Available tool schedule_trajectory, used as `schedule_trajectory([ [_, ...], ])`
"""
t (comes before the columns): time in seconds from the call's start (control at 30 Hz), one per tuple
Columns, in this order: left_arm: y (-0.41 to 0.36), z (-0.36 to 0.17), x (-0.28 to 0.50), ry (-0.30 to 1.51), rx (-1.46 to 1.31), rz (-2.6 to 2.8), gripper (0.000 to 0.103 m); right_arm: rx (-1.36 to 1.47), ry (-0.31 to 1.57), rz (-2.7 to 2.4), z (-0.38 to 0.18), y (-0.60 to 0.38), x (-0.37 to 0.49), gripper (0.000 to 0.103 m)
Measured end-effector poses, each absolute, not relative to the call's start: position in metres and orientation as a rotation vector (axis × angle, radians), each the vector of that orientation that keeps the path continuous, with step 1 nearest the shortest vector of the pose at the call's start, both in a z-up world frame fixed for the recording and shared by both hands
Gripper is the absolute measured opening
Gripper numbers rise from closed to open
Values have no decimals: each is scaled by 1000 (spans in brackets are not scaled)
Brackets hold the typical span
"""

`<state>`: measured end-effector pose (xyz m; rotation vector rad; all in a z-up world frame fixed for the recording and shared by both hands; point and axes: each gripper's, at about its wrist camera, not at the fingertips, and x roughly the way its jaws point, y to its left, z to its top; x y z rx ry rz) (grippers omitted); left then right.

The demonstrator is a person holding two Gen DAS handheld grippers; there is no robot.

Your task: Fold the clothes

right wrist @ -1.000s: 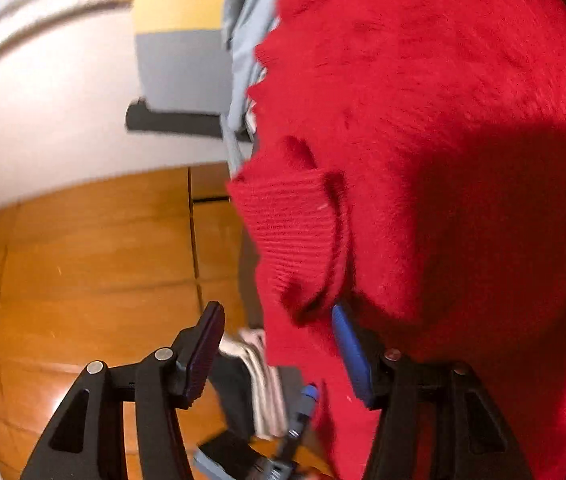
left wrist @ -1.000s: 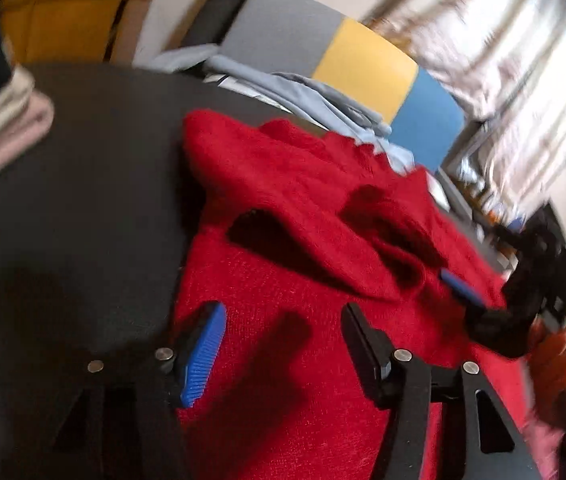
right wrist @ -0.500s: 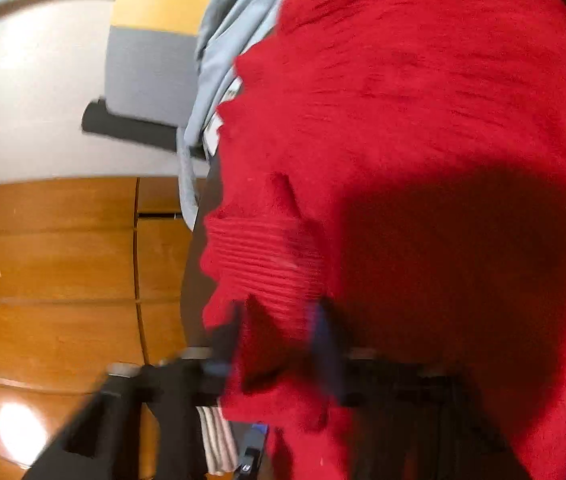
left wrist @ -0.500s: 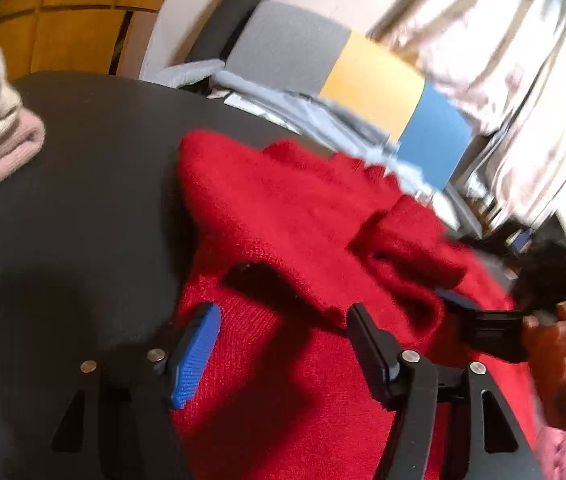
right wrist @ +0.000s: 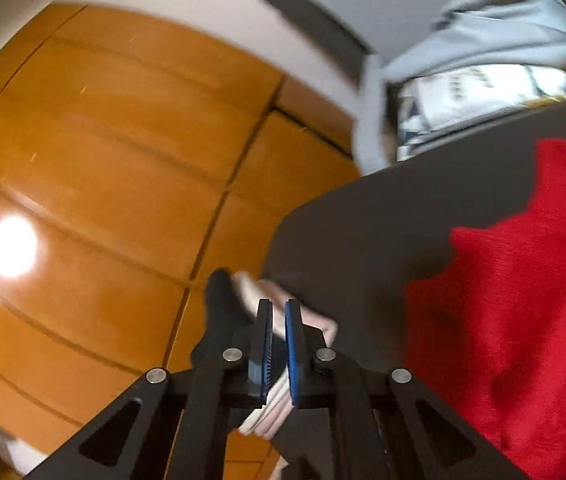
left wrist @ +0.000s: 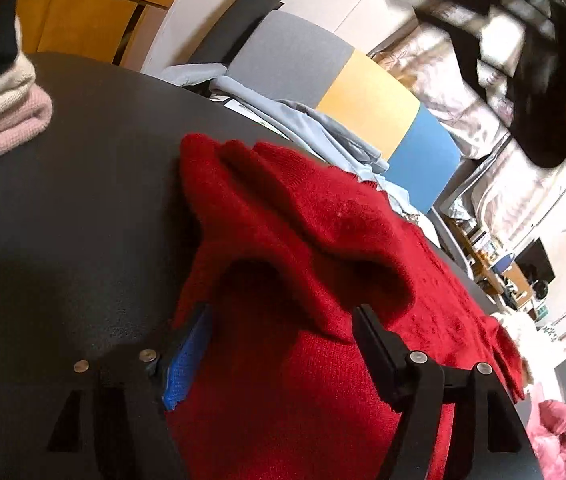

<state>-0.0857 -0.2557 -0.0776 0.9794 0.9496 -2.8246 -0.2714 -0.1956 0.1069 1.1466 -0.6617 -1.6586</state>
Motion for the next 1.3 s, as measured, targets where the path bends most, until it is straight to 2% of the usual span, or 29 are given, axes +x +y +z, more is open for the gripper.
schedule_trajectory([
  [0.03,-256,-78,-85,956,981,-2823,72,1135,-644,-1659,105,-189,-262,13],
  [0.07,-256,-75,-85,950,998,-2810,72,1122,-612,-1680,103,-181,-256,24],
  [0.1,-256,-73,-85,942,1018,-2795,72,1119,-577,-1721,98,-170,-253,26],
  [0.17,-258,-57,-81,945,999,-2780,70,1129,-478,-1852,83,-133,-248,26],
  [0.23,-260,-41,-74,952,899,-2803,72,1154,-378,-1998,65,-92,-247,26],
  [0.33,-259,-24,-86,854,878,-2805,75,1252,-291,-2143,31,-34,-256,28],
  [0.47,-255,-24,-132,715,1000,-2783,75,1329,-447,-2128,1,25,-257,28],
  [0.57,-267,-23,-168,810,1077,-2707,75,1310,-453,-2128,-7,28,-255,28],
  [0.77,-281,-46,-225,1153,1367,-2456,71,1291,-489,-2114,-25,26,-245,28],
  [0.8,-277,-47,-229,1153,1387,-2444,69,1284,-488,-2118,-27,22,-245,28],
  [0.87,-268,-46,-238,1081,1391,-2432,50,1273,-496,-2138,-29,24,-242,28],
  [0.9,-264,-46,-244,1030,1402,-2418,23,1272,-505,-2140,-31,24,-241,28],
  [0.93,-261,-47,-249,979,1415,-2400,8,1278,-525,-2140,-34,26,-241,28],
  [1.13,-244,-17,-240,1006,1282,-2487,6,1234,-653,-2171,-30,51,-225,28],
  [1.3,-179,45,-245,818,1174,-2741,6,1194,-758,-2228,-26,83,-208,28],
])
